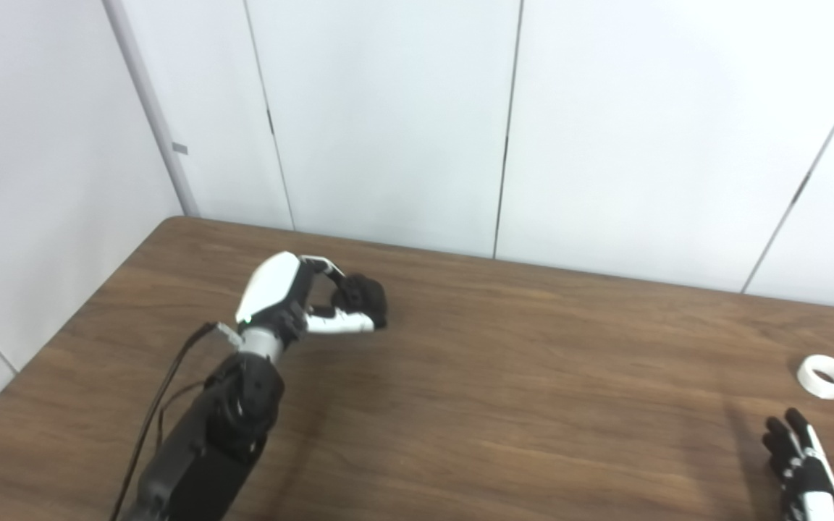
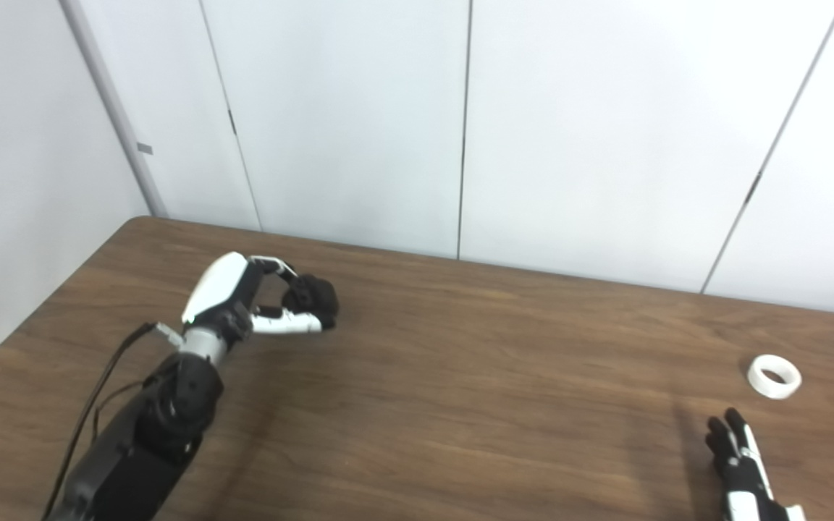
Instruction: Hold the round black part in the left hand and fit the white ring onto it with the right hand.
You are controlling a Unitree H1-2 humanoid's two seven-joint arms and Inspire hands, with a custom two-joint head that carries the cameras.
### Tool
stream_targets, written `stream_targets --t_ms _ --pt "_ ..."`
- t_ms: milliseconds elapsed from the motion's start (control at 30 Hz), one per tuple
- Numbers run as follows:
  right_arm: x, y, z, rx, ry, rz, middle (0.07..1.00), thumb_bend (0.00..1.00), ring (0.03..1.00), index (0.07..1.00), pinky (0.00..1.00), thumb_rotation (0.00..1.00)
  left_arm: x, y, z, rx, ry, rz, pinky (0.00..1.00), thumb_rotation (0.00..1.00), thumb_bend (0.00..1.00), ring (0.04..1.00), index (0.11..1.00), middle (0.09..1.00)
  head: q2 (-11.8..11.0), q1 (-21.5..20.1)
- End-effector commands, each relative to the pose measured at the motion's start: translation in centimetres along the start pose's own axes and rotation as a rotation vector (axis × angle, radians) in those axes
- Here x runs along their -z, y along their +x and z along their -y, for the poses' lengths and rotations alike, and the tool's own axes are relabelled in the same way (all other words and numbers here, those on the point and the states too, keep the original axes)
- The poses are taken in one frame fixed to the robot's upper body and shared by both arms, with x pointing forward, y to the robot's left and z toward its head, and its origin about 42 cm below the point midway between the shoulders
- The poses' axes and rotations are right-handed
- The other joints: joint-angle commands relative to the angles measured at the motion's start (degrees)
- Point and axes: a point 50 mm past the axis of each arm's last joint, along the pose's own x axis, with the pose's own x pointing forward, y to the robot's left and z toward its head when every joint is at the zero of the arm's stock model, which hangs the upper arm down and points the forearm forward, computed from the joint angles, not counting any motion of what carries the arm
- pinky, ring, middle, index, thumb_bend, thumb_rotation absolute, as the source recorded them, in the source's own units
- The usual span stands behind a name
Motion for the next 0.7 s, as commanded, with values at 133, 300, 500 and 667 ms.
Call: stream_targets --t_ms 133,300,500,667 --pt "0.1 -0.4 -1.1 0.011 0.014 -0.014 0.944 0.46 0.954 0.978 1.00 1.00 -3.7 -1.8 0.6 -0.023 0.054 0.152 1.00 0.05 0.52 0.888 0.484 0.770 1.1 -1.8" --pt "-0.5 -0.3 -1.5 0.017 0.012 -0.012 0.933 0.47 0.953 0.969 1.00 1.00 -5.3 -3.9 2.7 0.008 0.076 0.213 1.00 0.06 0.52 0.878 0.484 0.771 2.1 -3.9" --pt "-1.0 -0.2 -1.8 0.017 0.014 -0.009 0.929 0.47 0.957 0.969 1.00 1.00 -6.3 -6.4 5.2 0.024 0.055 0.252 1.00 0.06 0.52 0.878 0.483 0.772 3.1 -5.6" --pt "-1.2 -0.1 -1.9 0.015 -0.008 -0.009 0.922 0.47 0.950 0.967 1.00 1.00 -7.1 -7.8 7.0 0.056 0.055 0.283 1.00 0.06 0.52 0.876 0.484 0.774 4.4 -7.3"
